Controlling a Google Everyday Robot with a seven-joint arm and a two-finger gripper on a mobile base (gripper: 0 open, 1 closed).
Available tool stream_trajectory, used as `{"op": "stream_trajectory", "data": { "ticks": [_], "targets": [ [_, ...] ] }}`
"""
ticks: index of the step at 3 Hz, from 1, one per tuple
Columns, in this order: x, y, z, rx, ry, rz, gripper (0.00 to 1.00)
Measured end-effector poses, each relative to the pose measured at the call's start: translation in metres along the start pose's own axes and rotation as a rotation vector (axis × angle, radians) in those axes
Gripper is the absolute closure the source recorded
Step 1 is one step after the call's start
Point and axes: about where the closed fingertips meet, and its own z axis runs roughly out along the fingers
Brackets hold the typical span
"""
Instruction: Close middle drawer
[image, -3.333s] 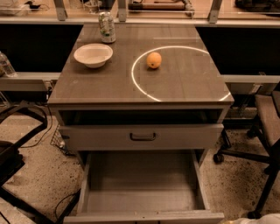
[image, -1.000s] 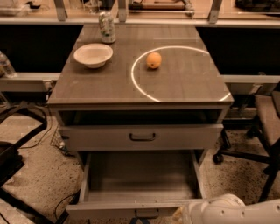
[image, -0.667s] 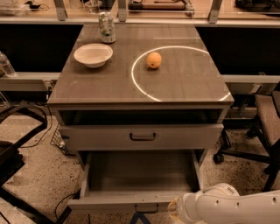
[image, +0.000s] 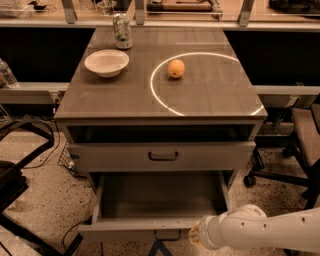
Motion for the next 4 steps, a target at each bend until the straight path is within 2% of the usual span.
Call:
{"op": "stream_trajectory", "data": {
  "ticks": [1,2,3,4],
  "targets": [
    [-0.001,-0.008,0.006,0.004,-0.004,-0.009,1.0],
    [-0.004,-0.037,0.024,0.023,-0.014,-0.047,1.0],
    [-0.004,-0.036,0.024,0.022,-0.014,-0.047,1.0],
    [-0.011,-0.082,0.054,0.043,-0.032,-0.096,1.0]
  ]
}}
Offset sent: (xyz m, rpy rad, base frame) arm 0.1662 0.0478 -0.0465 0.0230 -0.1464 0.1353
